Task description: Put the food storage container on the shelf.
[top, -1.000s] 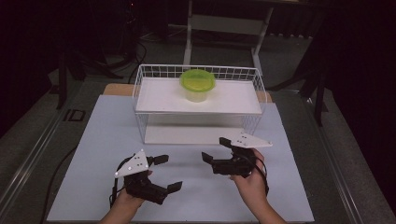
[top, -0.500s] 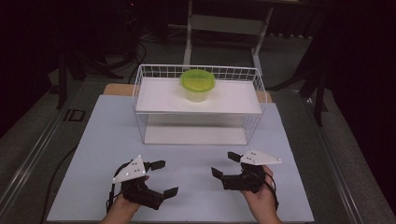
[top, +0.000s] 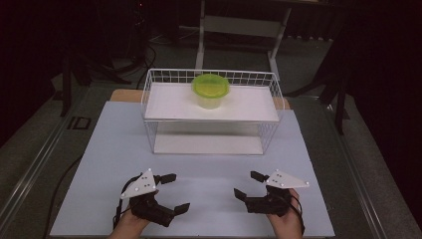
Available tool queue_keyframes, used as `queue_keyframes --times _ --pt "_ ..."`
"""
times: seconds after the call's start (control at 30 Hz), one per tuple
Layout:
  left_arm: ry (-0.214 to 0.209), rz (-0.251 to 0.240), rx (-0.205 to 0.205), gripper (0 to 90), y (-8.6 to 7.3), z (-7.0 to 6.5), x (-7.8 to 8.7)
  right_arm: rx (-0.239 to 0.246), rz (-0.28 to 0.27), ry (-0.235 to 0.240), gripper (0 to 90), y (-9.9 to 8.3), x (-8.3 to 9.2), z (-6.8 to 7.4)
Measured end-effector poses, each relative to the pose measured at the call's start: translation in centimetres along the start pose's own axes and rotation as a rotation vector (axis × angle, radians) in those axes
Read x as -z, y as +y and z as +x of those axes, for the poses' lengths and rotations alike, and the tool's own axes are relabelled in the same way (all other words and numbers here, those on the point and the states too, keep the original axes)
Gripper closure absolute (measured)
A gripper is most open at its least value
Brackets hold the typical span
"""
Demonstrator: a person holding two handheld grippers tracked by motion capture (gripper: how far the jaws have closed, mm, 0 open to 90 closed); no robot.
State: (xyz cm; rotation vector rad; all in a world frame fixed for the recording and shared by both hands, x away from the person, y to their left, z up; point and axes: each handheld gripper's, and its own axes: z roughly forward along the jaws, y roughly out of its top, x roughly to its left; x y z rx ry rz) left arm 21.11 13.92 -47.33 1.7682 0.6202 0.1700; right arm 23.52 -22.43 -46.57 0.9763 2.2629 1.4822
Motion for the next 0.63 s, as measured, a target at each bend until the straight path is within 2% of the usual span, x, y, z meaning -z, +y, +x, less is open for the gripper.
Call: queue_keyframes --times 0.27,0.33,0.47,0.63 --pt "0.027 0.006 -0.012 2.1 -0.6 0.3 0.2 0.037 -0.001 -0.016 15.3 -1.2 0.1 -0.7" --pt "0.03 0.008 -0.016 2.1 -0.8 0.3 0.3 0.029 -0.004 -0.015 15.3 -1.3 0.1 -0.9" --pt "0.022 0.006 0.003 2.1 -0.9 0.5 0.3 0.032 -0.012 -0.023 15.3 -1.3 0.1 -1.2" --pt "0.022 0.01 -0.013 2.1 -0.9 0.3 0.1 0.029 -0.022 -0.016 15.3 -1.3 0.1 -1.4"
